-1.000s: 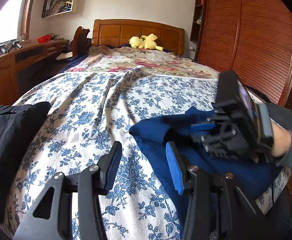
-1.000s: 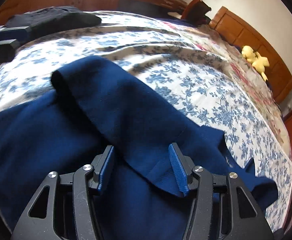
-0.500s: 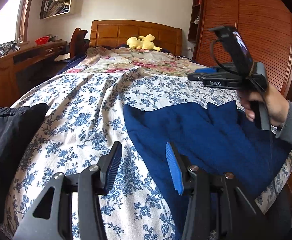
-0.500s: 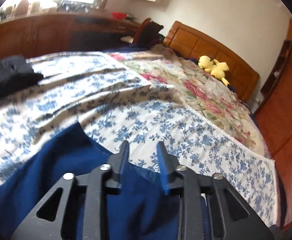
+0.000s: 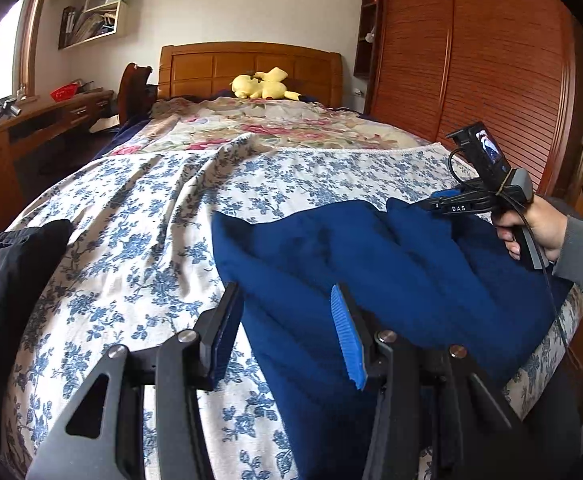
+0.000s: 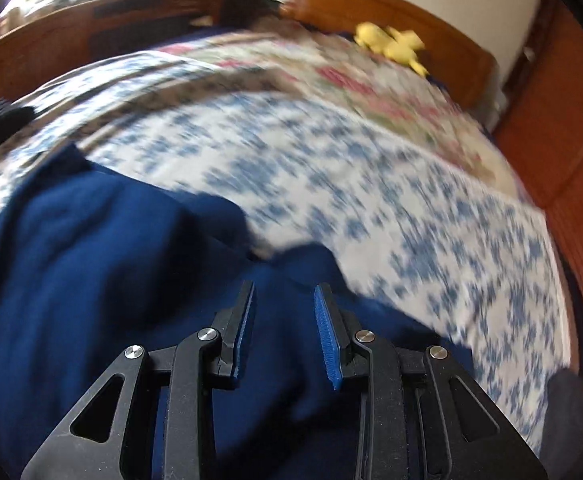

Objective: Fold large clothes
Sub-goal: 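Open the right tool and smooth the folded blazer flat with it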

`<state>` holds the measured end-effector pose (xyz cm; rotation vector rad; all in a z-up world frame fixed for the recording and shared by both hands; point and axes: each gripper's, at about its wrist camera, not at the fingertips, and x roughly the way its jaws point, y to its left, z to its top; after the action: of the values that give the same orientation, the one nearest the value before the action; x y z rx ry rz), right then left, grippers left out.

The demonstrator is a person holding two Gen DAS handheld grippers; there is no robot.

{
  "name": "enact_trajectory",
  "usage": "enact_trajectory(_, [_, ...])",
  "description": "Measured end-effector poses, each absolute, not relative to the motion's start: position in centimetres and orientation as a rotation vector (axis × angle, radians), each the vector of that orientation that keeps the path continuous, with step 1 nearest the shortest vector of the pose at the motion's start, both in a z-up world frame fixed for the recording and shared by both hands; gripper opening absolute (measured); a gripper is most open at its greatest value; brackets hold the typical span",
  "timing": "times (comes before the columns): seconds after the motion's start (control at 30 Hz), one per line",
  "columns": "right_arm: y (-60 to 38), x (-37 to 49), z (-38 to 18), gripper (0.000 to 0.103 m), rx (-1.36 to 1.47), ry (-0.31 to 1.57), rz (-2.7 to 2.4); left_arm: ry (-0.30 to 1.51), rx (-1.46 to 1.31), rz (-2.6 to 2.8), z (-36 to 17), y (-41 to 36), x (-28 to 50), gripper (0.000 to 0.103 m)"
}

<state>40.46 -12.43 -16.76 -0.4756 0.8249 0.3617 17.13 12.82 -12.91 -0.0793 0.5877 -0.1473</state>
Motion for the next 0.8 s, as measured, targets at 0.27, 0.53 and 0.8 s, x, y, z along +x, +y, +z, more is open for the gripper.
enact_trajectory(0.27, [-17.4,43.4,-19.6,0.029,-0.393,0.919,0.272,0.592,-0.078,-0.151,-13.0,12.6,17.2,0.044])
enact_trajectory(0.53, [-20.2,41.8,-14.7,0.029,-0.323,0.774,0.231,0.589,-0.074,-0.171,-12.8,12.3,17.0,0.044])
enact_trajectory(0.8, [-25.7,41.2,-15.8,0.029,-0.37,0.875,0.132,0.573,-0.074,-0.184,-12.3,11.9,16.6,0.044])
